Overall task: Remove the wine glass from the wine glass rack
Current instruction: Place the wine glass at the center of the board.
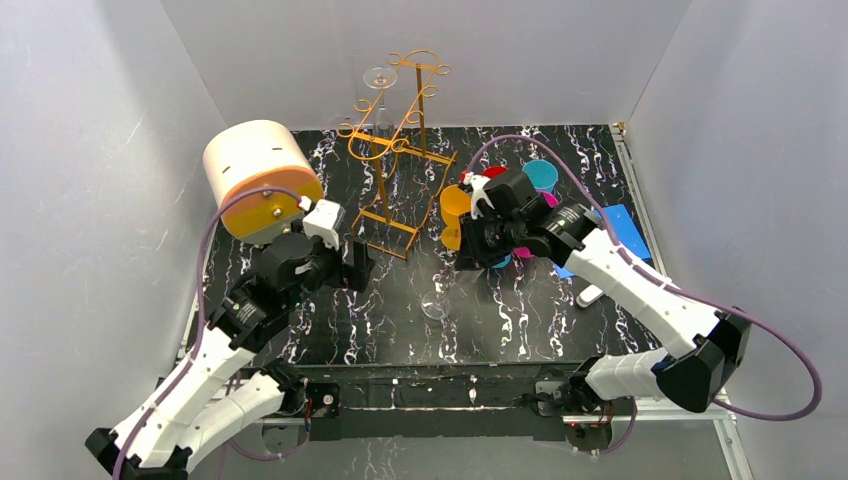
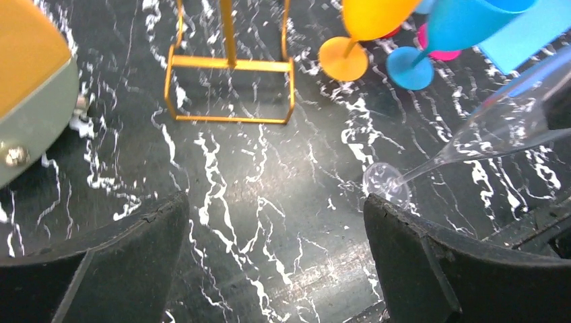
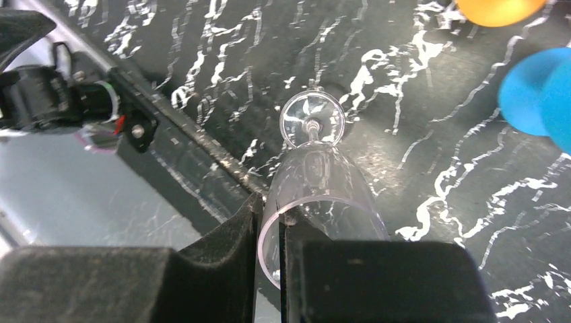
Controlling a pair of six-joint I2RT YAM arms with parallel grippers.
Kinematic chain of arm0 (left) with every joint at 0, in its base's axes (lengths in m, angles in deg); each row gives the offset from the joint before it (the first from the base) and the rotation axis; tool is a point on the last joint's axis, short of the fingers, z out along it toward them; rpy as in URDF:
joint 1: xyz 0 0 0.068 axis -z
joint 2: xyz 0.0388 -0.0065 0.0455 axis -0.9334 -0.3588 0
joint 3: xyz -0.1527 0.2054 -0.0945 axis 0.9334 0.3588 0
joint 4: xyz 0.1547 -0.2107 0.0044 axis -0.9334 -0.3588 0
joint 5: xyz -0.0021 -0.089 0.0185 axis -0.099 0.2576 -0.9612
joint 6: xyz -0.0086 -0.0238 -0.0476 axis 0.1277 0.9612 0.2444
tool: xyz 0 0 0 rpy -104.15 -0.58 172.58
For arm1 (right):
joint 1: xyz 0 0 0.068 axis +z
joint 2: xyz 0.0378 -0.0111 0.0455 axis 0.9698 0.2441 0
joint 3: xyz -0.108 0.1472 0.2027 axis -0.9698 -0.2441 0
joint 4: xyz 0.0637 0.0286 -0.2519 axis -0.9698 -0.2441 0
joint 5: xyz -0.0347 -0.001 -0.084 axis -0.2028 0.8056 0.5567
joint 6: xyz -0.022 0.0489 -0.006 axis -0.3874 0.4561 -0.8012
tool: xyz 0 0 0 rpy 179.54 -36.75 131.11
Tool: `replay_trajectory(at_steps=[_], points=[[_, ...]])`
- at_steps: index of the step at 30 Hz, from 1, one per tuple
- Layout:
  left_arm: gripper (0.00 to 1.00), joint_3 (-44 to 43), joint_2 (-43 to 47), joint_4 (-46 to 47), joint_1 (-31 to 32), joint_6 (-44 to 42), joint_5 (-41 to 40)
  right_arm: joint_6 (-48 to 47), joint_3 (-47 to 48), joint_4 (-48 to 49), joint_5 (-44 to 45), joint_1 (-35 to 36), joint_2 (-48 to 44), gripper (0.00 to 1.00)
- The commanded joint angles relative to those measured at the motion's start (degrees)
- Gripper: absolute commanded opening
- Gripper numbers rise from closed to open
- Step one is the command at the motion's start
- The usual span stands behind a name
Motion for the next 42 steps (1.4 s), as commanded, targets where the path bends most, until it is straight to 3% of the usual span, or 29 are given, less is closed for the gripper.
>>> replay_trajectory(at_steps=[1,5,9,18,42], points=[[0.98,-3.6,-4.6,-6.0,-0.2,6.0,-5.9,1.7,4.9,-0.1,11.7,2.1,1.2,0.01],[0.98,-8.1,-10.9,-12.7,-0.2,6.6,-6.6,1.6,5.1,0.3,11.8,2.3,2.9,0.01],[0.98,-8.9,-13.4,-13.7,-0.3,7.6,-5.9,1.6,6.7,-0.6,13.7,2.4,5.1,0.01],[0.99,-7.8,-13.9,-14.0,-1.2,11.1,-7.3,0.5,11.4,-3.7,21.7,2.4,9.7,0.01],[0.98,-8.5,-12.2,-14.1,-2.0,11.5,-8.6,-3.0,13.9,-3.3,26.0,2.4,16.0,0.01]])
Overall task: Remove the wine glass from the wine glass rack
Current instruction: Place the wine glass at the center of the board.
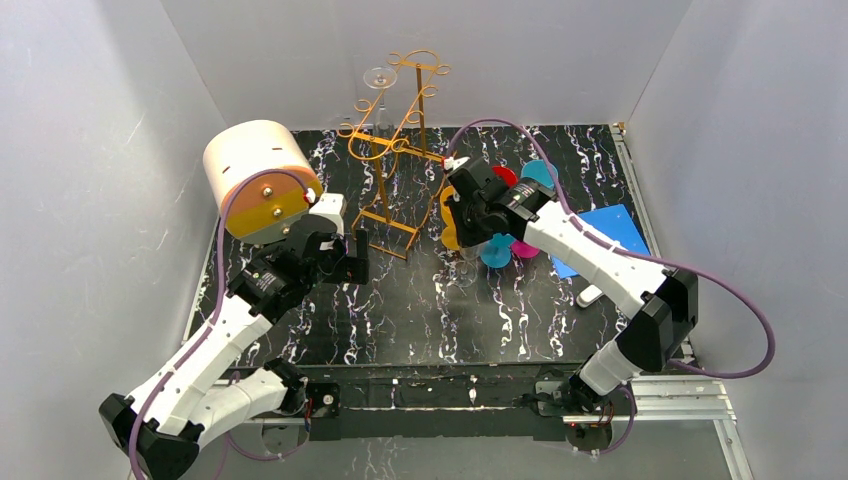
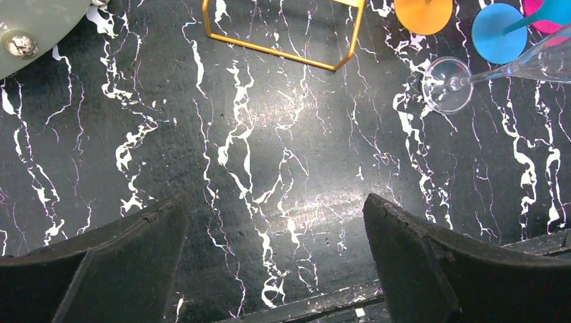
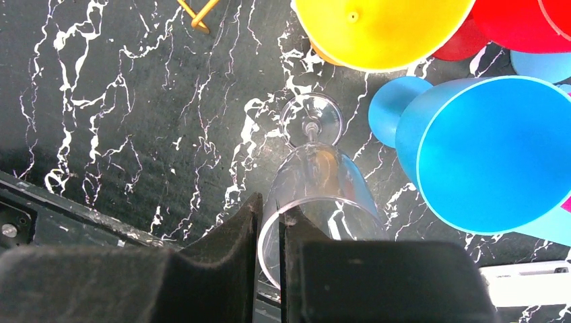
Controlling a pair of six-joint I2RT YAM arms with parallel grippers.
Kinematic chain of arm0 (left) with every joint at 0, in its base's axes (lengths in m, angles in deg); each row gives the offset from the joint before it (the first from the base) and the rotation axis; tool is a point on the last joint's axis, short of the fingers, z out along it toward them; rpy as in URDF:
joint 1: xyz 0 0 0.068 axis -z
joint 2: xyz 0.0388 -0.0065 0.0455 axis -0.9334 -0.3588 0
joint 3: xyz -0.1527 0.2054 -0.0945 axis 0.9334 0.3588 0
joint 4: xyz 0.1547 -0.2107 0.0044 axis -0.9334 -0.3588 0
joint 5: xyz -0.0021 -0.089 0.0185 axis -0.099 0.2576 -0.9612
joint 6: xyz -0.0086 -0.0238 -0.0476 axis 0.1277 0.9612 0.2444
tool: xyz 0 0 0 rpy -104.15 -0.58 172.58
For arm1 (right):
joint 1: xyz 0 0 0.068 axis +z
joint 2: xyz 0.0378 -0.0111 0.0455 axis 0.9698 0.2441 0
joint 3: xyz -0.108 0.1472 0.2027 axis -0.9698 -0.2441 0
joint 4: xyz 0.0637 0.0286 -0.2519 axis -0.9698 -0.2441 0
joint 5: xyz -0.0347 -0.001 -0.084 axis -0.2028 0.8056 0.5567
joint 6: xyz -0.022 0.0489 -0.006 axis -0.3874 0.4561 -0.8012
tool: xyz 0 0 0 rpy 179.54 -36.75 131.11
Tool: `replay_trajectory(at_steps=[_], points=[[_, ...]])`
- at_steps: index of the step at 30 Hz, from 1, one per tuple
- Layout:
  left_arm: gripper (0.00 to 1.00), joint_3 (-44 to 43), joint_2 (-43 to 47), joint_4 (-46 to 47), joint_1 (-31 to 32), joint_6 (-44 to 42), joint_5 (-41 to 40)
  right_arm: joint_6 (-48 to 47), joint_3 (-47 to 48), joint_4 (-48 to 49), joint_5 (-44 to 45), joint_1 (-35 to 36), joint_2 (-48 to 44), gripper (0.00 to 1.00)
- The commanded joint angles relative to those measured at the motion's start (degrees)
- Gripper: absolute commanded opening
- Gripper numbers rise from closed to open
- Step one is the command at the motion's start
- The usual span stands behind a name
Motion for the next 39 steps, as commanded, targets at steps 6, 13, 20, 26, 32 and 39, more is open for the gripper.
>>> replay_trajectory(at_steps=[6,13,20,26,32,39], points=[[0.98,-2.0,0.1,-0.7,-0.4,-0.1,-1.5,-2.7,3.0,0.1,3.3,0.1,2.7,0.01],[0.98,-1.9,0.1,-0.7,-0.4,0.5,-0.8,-2.6,3.5,0.3,2.8,0.2,3.7,0.05],[0.98,-1.9,0.6,-1.4,-0.4,1.0,-3.1,-3.1,3.0,1.5,4.3,0.1,3.6,0.07],[0.98,-3.0,-0.3,-1.9,-0.4,0.8,-2.8,-3.9,4.4,1.9,5.6,0.1,4.0,0.15],[0.98,-3.3,-0.6,-1.8,-0.4,0.6,-2.6,-4.0,4.7,1.6,5.4,0.0,4.2,0.27],[0.98,-3.5,-0.1,-1.7,-0.6,0.2,-3.8,-3.9,8.0,0.7,5.0,0.1,4.3,0.47]])
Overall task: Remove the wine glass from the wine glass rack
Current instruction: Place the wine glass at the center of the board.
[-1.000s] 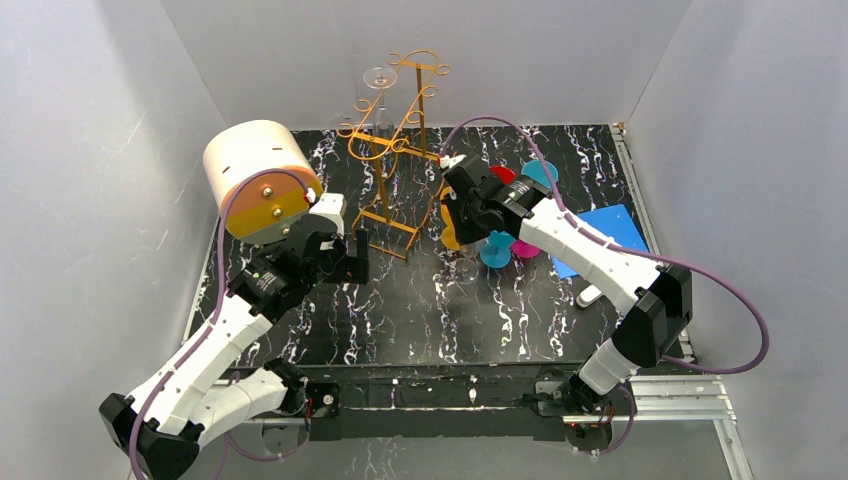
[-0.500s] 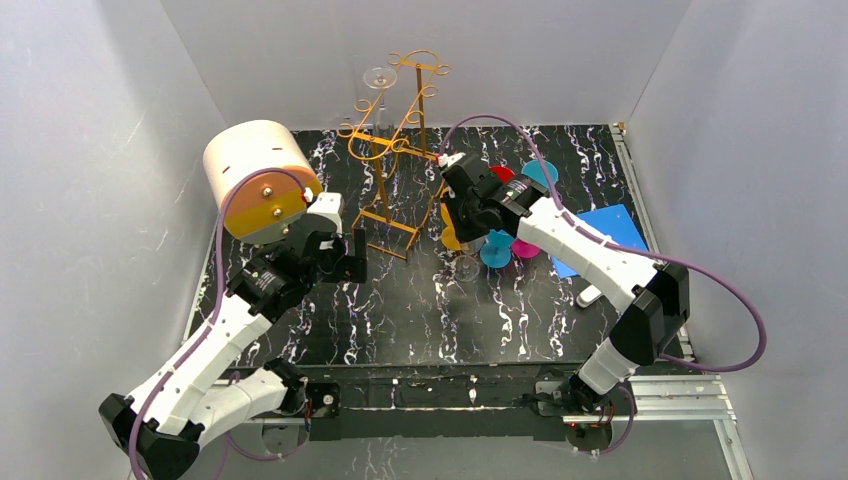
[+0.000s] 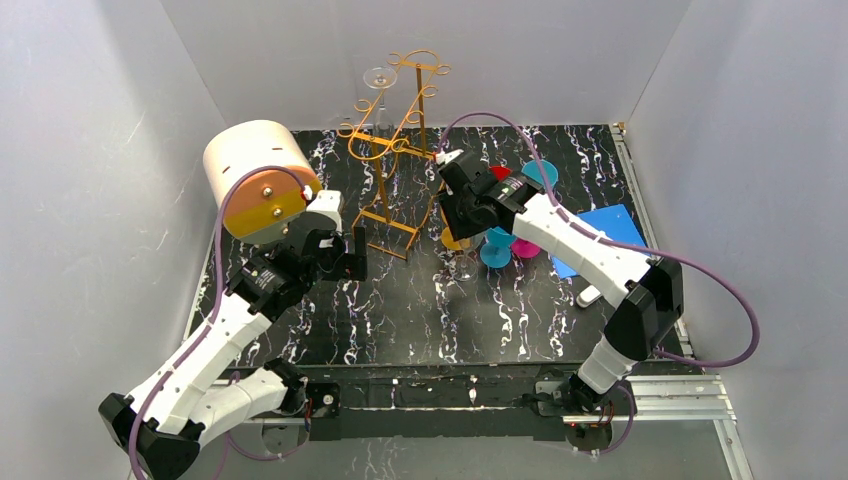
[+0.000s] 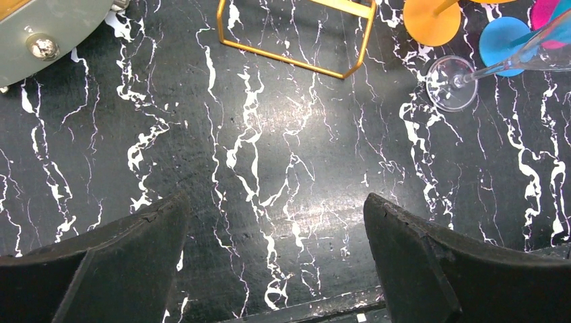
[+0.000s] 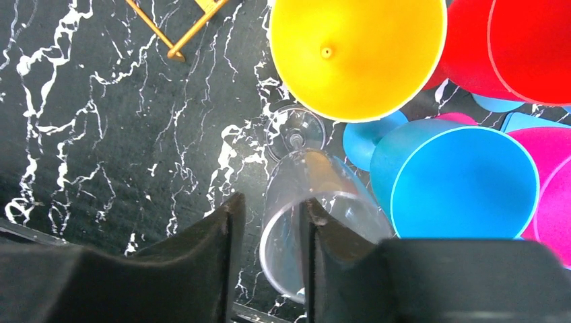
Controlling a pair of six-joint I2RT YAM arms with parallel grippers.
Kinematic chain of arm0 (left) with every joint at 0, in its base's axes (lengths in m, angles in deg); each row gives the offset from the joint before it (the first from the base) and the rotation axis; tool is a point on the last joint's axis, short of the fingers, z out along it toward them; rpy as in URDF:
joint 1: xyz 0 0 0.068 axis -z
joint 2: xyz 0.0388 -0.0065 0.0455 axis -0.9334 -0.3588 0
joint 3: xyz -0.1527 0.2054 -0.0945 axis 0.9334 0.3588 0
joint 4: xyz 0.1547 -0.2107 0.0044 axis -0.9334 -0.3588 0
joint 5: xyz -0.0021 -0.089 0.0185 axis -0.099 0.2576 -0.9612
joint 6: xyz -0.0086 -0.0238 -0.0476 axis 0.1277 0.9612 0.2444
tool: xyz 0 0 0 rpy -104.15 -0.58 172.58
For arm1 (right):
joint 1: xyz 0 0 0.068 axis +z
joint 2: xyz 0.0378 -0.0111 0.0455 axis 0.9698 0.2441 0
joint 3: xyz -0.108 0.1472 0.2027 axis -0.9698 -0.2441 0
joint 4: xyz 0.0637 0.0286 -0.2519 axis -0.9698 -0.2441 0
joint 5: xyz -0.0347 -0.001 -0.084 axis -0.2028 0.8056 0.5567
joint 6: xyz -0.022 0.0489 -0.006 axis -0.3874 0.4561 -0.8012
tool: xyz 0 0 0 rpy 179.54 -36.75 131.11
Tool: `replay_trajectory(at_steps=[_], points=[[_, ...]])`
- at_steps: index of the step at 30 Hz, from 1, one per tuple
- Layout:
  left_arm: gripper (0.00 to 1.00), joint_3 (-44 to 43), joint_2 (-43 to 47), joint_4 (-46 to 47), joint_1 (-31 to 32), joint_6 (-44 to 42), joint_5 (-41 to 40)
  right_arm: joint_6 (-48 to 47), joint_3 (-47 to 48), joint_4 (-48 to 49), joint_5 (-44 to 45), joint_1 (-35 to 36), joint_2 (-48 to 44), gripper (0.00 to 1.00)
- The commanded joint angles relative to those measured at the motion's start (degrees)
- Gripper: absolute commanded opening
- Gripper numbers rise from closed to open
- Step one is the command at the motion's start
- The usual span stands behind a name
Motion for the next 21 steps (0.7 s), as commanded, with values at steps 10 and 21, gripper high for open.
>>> replay_trajectory(at_steps=[10,21], points=[[0.98,-4.4,-1.7,-1.8,-2.2,-0.3,-3.2,-1.1,9.9,-2.1,0.2,0.0,-1.3,0.55],[0.98,-8.7,-4.7,1.5,-14.8,2.8,5.0,6.5,2.8,8.0,-6.7,0.1,-10.8,0.6]])
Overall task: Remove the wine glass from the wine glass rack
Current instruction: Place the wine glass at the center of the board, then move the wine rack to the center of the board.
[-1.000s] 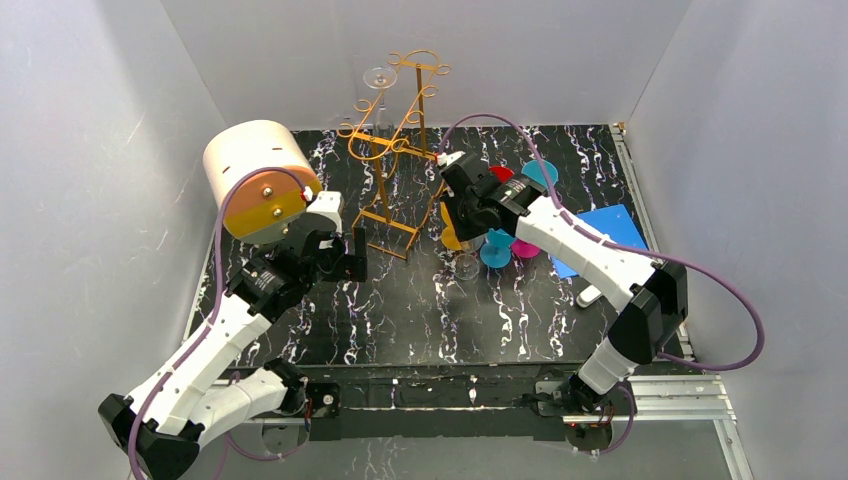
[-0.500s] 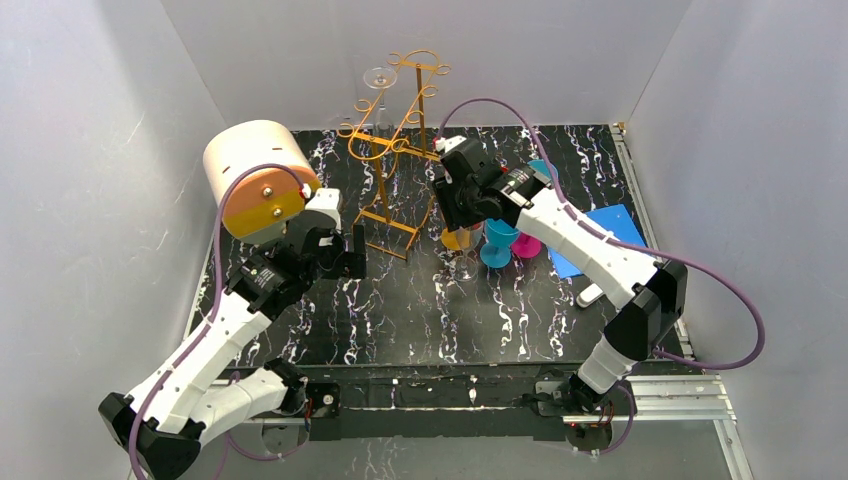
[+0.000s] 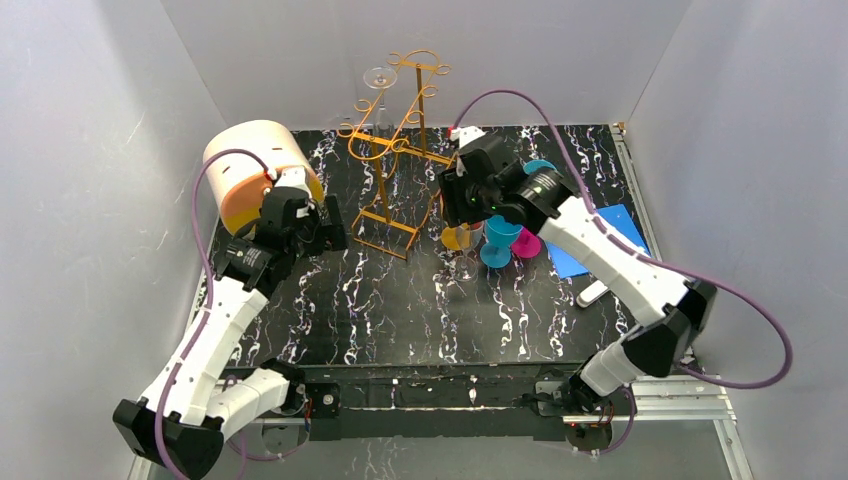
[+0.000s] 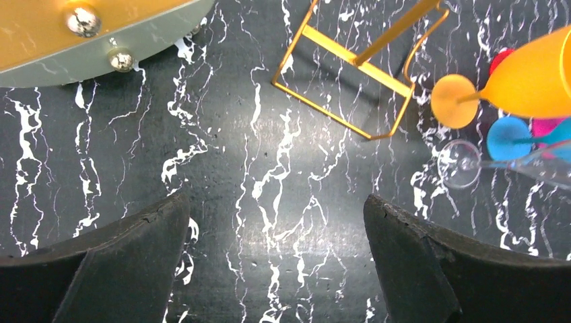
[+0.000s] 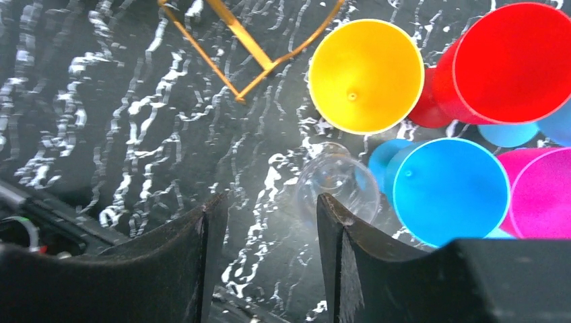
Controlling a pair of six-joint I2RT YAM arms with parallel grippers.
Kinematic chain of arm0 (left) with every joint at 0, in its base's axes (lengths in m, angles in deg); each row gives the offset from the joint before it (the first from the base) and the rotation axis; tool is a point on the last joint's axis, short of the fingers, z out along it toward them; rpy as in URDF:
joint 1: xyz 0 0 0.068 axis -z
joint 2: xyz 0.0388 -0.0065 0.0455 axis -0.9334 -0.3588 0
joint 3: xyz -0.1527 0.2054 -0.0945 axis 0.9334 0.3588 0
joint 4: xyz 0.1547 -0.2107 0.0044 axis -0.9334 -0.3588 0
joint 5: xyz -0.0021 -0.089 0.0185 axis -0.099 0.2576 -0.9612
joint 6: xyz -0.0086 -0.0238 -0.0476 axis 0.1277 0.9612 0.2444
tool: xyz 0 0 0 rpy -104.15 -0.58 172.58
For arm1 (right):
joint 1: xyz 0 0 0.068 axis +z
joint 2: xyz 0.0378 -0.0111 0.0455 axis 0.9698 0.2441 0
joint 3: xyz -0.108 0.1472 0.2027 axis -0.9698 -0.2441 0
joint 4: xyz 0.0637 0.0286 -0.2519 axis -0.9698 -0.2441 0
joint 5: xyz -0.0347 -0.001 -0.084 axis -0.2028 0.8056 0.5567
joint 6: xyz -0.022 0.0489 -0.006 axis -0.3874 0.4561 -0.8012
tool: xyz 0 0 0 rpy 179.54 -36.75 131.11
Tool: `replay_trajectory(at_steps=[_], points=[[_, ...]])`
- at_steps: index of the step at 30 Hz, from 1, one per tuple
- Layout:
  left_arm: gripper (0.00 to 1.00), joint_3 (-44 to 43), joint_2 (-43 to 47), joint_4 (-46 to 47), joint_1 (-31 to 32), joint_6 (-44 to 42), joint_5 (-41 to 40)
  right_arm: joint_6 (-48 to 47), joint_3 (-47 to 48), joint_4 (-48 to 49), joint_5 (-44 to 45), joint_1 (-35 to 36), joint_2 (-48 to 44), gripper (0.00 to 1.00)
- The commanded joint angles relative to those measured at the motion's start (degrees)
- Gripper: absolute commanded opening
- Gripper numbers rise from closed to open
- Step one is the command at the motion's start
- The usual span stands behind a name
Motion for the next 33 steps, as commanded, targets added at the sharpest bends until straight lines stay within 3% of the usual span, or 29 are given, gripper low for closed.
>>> replay_trajectory(at_steps=[1,7,15,21,26,33], points=[[0.98,-5.2,-2.0,1.0,-3.1,2.0,2.1,6.6,-4.2,10.1,-6.1,0.1,-7.8,0.61],[0.98,-9.5,-3.0,0.9,-4.0,5.3,-2.0,14.7,-10.8,24.4,-8.6,0.0,-13.2,0.72],[0.98,-11.4,2.2,-0.3,-4.1,6.9,-11.9,17.8,-5.2,27.9,-3.9,0.1,-8.5,0.74],[0.98,-9.0,8.5,-0.3,-4.1,6.4,-15.0,12.5,10.4,23.8,-8.5,0.2,0.9,0.66],[0.98,-8.4,9.5,-0.8,-4.1,4.8,-14.7,7.8,21.2,22.5,-16.2,1.0,7.3,0.66],[0.98,-7.9,9.2,0.5,-4.1,3.0,-13.2,0.4,37.1,16.3,-19.2,4.2,19.0,0.67]])
